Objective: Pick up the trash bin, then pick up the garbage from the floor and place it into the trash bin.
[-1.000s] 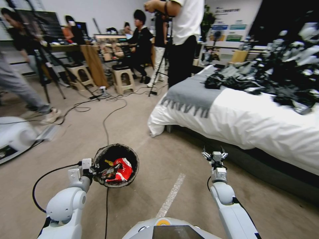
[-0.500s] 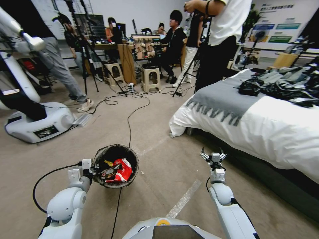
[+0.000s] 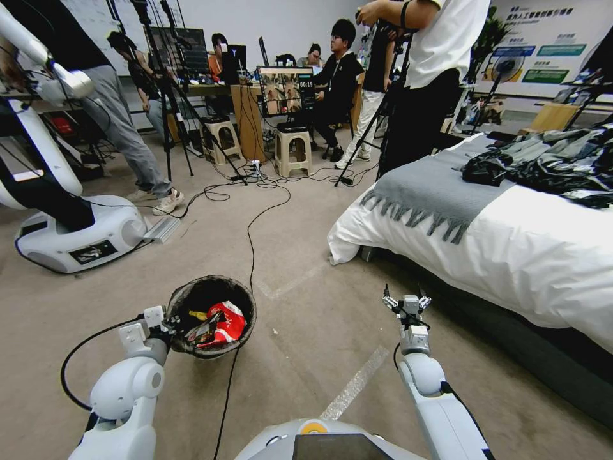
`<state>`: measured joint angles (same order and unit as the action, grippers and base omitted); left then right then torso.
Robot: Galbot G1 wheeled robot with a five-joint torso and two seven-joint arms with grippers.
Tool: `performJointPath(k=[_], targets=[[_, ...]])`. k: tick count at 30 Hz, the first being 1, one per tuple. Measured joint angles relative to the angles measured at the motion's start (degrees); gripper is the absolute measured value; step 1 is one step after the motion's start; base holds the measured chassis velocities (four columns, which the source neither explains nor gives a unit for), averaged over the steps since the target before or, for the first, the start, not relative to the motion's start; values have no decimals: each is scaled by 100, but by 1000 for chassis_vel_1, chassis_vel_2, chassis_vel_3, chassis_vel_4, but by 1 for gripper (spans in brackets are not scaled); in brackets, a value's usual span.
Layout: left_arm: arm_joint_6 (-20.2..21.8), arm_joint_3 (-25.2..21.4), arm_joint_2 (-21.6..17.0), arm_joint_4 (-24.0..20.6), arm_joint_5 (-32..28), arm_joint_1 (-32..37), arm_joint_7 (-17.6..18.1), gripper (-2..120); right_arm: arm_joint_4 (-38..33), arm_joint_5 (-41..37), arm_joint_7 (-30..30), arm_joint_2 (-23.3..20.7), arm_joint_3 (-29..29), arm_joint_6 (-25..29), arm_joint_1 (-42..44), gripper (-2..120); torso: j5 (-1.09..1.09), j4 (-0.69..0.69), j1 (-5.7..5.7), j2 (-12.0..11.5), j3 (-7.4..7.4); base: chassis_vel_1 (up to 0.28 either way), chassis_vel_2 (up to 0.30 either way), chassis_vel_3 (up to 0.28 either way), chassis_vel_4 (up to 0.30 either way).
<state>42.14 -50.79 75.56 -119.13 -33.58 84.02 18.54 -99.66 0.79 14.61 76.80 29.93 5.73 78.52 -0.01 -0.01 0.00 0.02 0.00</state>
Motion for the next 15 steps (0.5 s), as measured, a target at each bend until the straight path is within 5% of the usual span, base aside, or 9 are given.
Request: performJointPath(k=[15], targets=[[-24,-9,-32,890,-1412,-266,1470,0,6,66,13,38,1,48,56,100,11,4,-1,1,-2,0,0,0,0]])
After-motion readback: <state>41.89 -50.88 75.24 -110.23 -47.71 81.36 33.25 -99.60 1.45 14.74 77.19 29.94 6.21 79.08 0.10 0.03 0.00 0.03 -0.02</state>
